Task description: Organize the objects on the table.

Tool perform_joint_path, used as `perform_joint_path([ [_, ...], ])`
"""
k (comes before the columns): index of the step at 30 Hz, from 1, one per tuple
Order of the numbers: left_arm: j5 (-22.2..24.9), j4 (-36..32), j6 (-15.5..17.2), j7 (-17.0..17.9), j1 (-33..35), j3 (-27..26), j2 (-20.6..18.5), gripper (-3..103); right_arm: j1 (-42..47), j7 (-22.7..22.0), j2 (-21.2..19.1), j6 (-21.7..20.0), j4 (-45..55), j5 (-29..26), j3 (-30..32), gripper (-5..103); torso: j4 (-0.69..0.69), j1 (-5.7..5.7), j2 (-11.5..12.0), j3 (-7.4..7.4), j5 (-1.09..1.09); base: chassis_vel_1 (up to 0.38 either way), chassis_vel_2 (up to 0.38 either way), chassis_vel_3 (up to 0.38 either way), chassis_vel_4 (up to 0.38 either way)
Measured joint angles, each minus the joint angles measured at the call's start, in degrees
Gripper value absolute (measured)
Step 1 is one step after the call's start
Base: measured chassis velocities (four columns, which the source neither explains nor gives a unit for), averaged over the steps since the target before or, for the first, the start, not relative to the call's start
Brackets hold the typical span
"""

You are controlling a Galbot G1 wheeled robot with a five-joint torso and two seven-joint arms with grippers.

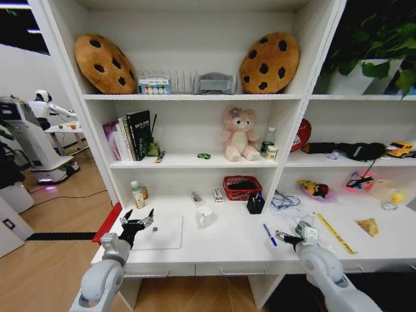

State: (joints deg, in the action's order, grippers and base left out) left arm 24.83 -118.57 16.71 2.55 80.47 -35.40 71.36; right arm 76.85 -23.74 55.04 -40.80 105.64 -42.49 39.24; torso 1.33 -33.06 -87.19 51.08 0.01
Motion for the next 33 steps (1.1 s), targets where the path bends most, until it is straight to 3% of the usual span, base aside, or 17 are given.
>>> perform_joint_path([
  [1, 0.00, 0.00, 0.00, 0.00, 0.00, 0.00, 0.00, 100, 0.00, 0.00, 0.00, 0.00, 0.00, 0.00, 0.00, 100, 0.00, 0.00, 0.00, 0.00, 0.00, 0.000, 0.000, 0.000, 0.000],
  [4, 0.00, 0.00, 0.00, 0.00, 0.00, 0.00, 0.00, 100, -2.20, 9.64, -0.90, 4.78, -4.05, 3.64, 0.52, 100, 0.00, 0.00, 0.00, 0.00, -0.01, 0.000, 0.000, 0.000, 0.000],
  [9, 0.00, 0.00, 0.00, 0.00, 0.00, 0.00, 0.00, 100, -6.42, 12.99, -1.10, 8.30, -6.22, 3.34, -2.96, 100, -0.01, 0.00, 0.00, 0.00, -0.01, 0.000, 0.000, 0.000, 0.000],
  [14, 0.00, 0.00, 0.00, 0.00, 0.00, 0.00, 0.00, 100, -9.97, 12.42, -0.47, 8.65, -7.56, 1.30, -6.24, 100, -0.02, 0.00, 0.00, 0.00, -0.01, 0.000, 0.000, 0.000, 0.000],
  [18, 0.00, 0.00, 0.00, 0.00, 0.00, 0.00, 0.00, 100, -12.50, 7.30, 0.51, 5.36, -7.74, -7.30, -8.51, 100, -0.01, 0.00, 0.00, 0.00, -0.01, 0.000, 0.000, 0.000, 0.000],
  [21, 0.00, 0.00, 0.00, 0.00, 0.00, 0.00, 0.00, 100, -12.94, 6.15, 0.67, 3.64, -7.73, -10.16, -8.85, 100, -0.01, 0.00, 0.00, 0.00, -0.02, 0.000, 0.000, 0.000, 0.000],
  [27, 0.00, 0.00, 0.00, 0.00, 0.00, 0.00, 0.00, 100, -13.53, 7.67, 0.30, -0.32, -9.72, -11.18, -8.31, 100, 0.00, 0.00, 0.00, 0.00, -0.01, 0.000, 0.000, 0.000, 0.000],
  [33, 0.00, 0.00, 0.00, 0.00, 0.00, 0.00, 0.00, 100, -13.65, 8.44, -0.10, -1.05, -10.38, -11.41, -7.92, 100, 0.00, 0.00, 0.00, 0.00, -0.02, 0.000, 0.000, 0.000, 0.000],
])
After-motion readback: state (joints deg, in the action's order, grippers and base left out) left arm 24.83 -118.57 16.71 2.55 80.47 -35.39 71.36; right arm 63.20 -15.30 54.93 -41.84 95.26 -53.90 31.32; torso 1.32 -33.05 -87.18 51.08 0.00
